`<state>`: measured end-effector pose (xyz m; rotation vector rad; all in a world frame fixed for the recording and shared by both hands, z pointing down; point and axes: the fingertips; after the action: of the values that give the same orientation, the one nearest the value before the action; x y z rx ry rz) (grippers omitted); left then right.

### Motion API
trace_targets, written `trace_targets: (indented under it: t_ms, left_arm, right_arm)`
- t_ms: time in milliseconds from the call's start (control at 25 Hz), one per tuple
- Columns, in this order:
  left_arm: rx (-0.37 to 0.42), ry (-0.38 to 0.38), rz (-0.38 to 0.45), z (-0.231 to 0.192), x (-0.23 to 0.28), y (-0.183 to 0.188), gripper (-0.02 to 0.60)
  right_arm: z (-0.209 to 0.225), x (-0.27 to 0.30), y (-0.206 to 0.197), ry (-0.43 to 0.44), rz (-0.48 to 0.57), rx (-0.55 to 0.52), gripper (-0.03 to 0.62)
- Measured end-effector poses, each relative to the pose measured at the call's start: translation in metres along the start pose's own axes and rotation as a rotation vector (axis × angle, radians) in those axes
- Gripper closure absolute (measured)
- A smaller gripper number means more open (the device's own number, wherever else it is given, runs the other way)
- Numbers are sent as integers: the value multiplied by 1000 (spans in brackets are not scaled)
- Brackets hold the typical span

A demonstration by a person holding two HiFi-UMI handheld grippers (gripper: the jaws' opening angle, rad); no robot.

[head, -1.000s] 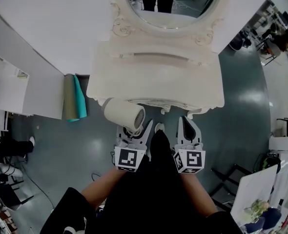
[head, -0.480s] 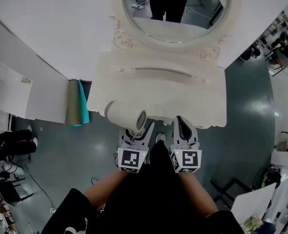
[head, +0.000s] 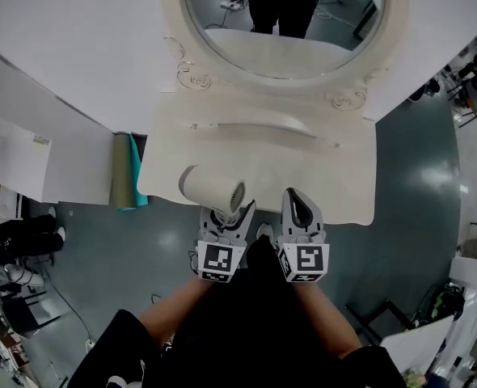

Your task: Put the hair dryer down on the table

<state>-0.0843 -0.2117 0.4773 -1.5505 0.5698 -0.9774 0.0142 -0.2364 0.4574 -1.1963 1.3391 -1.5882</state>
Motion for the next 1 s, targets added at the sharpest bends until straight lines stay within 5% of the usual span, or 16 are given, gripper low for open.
trace_targets:
  t_ms: [1000]
  left_arm:
    - [-76, 4, -309, -18, 116, -103, 336]
  right_arm:
    - [58, 73, -44, 95, -102, 40, 576]
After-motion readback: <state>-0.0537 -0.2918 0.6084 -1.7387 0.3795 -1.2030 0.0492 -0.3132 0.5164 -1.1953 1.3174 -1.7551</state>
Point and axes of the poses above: the fingertips, and each gripper's own axes: x forward along the fingers, z to its right, y out of its top, and after that the axes turned 11 degrees about -y, right-handed
